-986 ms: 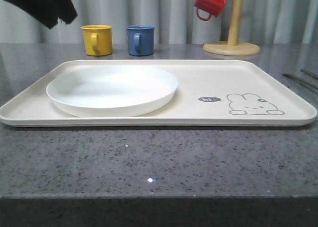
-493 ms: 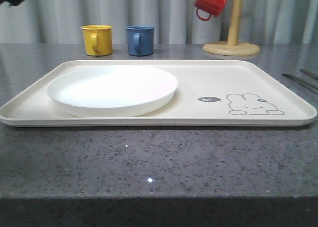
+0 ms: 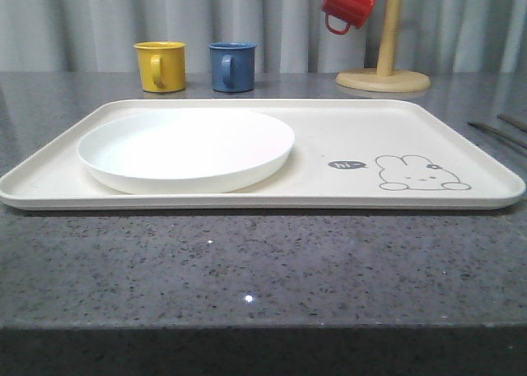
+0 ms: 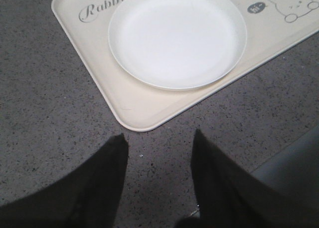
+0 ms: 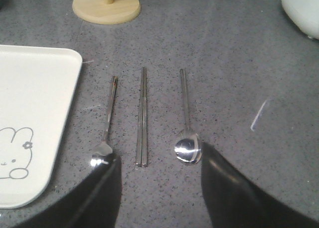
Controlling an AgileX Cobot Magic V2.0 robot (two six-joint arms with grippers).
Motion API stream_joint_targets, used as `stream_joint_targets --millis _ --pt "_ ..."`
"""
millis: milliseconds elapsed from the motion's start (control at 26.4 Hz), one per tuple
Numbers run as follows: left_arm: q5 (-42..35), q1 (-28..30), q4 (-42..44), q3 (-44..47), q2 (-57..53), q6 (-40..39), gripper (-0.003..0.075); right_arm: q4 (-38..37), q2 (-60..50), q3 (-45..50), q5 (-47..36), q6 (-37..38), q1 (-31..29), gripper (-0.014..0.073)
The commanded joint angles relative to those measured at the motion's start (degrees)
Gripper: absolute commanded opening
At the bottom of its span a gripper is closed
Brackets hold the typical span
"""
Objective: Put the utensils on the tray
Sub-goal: 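Raise the left gripper away from the plate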
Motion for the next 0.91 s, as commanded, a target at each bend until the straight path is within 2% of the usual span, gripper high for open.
stream_joint_targets --millis 0,531,683,872 --pt "-3.54 -0.54 0.6 -0.42 -3.86 -0.96 0.0267 -0.91 0.67 -1.43 -4.22 -0.31 -0.22 0.0402" --pt "-3.42 -0.54 0.25 -0.42 -7.32 -0.96 0.0147 -0.9 0.87 -1.83 -4.9 -1.61 -0.22 0.0402" --pt "-3.42 -0.54 0.25 -0.42 -7.32 -0.96 0.0127 -0.79 2.38 -3.6 -1.55 -3.82 -0.22 0.0402" --pt "-3.42 -0.54 0.25 -0.42 -7.32 -0.96 0.0104 0.73 6.23 -8.03 6.42 -3.88 -0.22 0.04"
